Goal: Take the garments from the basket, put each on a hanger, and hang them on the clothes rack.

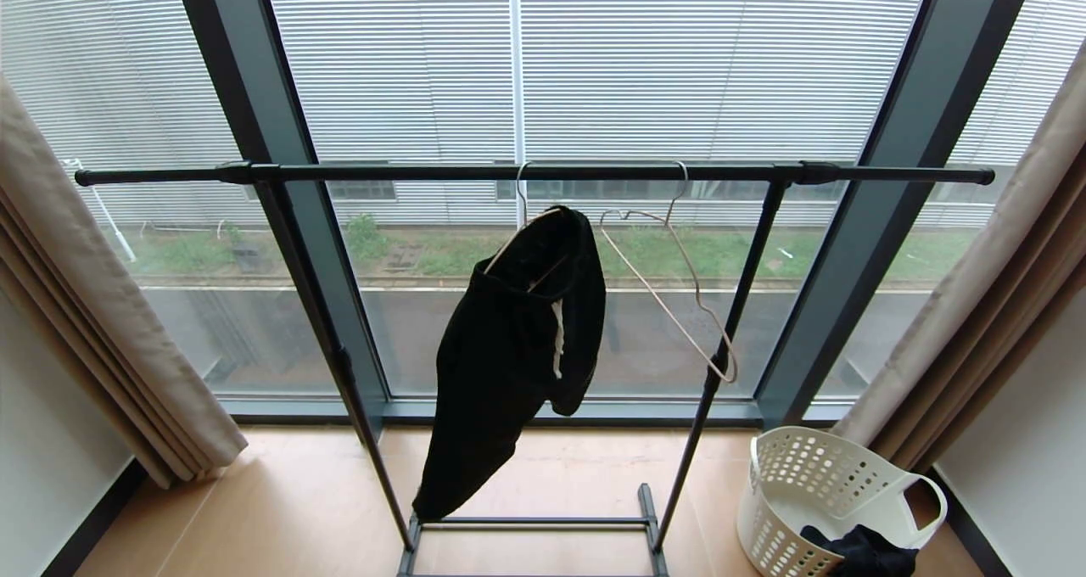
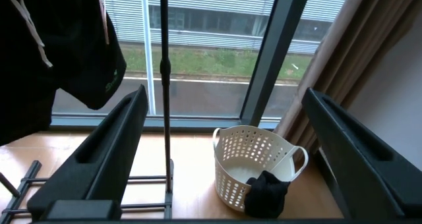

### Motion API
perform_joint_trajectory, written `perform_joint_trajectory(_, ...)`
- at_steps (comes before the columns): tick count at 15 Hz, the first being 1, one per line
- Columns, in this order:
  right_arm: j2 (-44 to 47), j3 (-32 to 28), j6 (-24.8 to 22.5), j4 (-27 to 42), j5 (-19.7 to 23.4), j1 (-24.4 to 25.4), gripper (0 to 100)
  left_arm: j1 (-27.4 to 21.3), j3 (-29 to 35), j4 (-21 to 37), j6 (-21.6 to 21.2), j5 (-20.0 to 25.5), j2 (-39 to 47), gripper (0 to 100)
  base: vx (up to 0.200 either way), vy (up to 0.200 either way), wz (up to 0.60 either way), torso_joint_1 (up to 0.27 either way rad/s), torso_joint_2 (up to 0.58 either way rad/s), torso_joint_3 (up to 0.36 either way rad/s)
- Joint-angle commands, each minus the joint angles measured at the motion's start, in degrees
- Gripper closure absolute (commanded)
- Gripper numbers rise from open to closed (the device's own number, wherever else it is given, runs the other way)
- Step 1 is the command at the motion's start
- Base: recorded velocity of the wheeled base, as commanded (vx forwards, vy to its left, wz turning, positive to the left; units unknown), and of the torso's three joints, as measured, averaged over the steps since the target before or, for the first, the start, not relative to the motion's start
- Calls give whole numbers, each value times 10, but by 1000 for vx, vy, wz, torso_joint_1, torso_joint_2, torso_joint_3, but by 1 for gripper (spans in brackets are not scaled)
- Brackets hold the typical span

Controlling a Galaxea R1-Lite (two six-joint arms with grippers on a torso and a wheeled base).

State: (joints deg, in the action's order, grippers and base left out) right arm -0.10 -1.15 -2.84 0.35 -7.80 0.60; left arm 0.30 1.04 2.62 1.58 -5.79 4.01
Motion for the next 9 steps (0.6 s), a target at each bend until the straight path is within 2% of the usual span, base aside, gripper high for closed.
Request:
perform_joint_trajectory(1,1,0,5,0,0,0,0,-9,2,1,3,2,-30,0,0,0,0,0,0,0)
perform_joint_trajectory(4,1,0,9,0,0,0,0,-4,0,-1,13,-12,-38,0,0,0,0,0,0,0)
perform_joint_trajectory(5,1,4,26,0,0,0,0,-2,0,0,13,-28,-39,0,0,0,0,0,0,0)
perform_joint_trajectory(9,1,11,37,-8,1,0,0,-2,1,1,12,-29,-39,0,0,0,0,0,0,0)
